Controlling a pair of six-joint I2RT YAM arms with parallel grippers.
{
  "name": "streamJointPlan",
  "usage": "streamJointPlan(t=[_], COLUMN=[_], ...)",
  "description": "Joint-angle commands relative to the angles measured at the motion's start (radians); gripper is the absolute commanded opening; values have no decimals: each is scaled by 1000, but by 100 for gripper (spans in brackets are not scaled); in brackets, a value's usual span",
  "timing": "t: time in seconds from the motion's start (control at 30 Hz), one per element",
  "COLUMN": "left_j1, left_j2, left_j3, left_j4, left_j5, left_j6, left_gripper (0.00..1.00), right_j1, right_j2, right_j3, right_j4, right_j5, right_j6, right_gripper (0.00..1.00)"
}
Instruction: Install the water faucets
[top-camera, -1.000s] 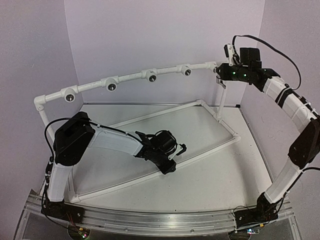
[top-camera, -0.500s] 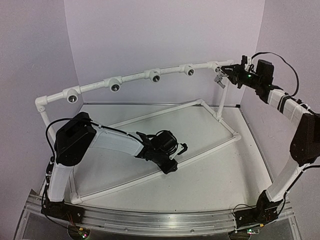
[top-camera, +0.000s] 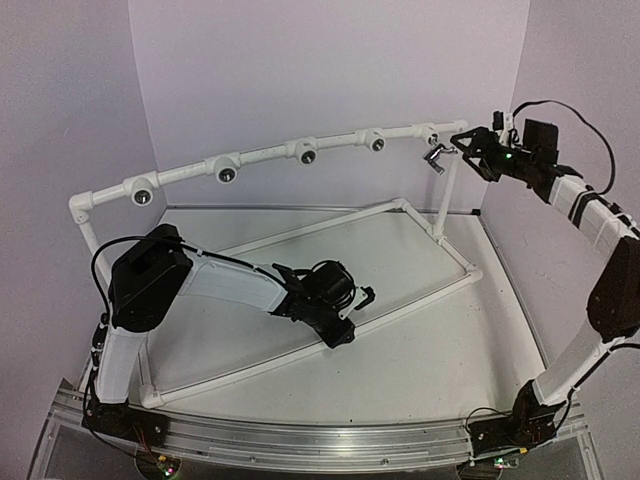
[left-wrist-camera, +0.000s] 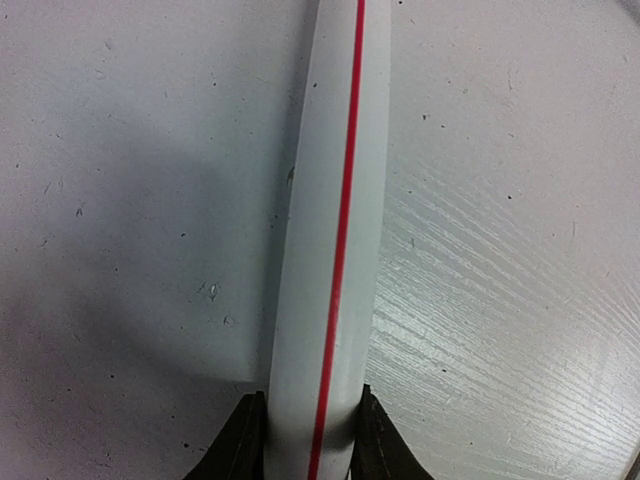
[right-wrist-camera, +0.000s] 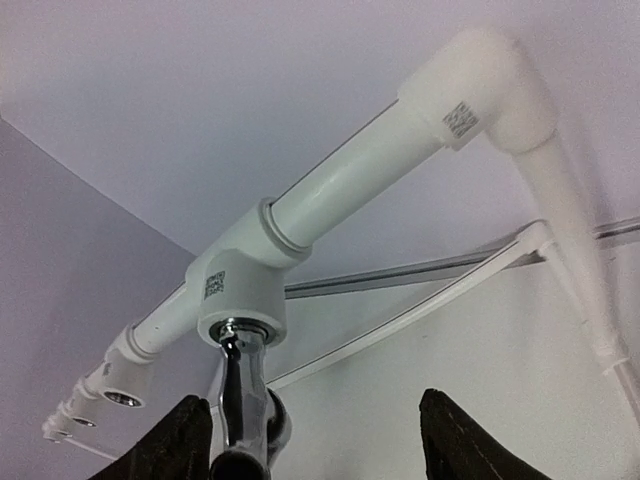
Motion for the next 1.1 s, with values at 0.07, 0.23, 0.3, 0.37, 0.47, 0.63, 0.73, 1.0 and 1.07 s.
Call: streamJointPlan(t=[0.07, 0.23, 0.3, 0.37, 0.47, 0.63, 0.73, 1.0, 1.07], left_j1=[12, 12, 12, 11, 13, 11, 13, 13, 13], left_j2=[115, 119, 118, 117, 116, 118, 118, 121, 120], left_j3=[-78, -71, -72, -73, -73, -70, -69, -68, -67], left_j4=[-252, -252, -252, -252, -252, -253, -253, -255, -256], left_j5=[12, 13, 13, 13, 10, 8, 6, 6, 6], left_j6=[-112, -112, -112, -112, -112, -109, -109, -111, -111], left_gripper=[0, 0, 0, 0, 0, 0, 0, 0, 0], right_j1=[127, 295, 335, 376, 429, 472, 476, 477, 476], right_j2=[-145, -127, -106, -77, -19, 72, 104, 167, 182], right_j3=[20, 43, 70, 94, 141, 204, 245, 316, 329], right_j4=[-188, -197, -198, -197, -195, -197, -204, -224, -232], right_j5=[363, 631, 719, 815, 967, 1133, 1197, 1304, 1322], right_j6=[-782, -1113, -1174, -1236, -1330, -1432, -1441, -1420, -1417], right_gripper=[80, 90, 97, 98, 98, 98, 97, 76, 69])
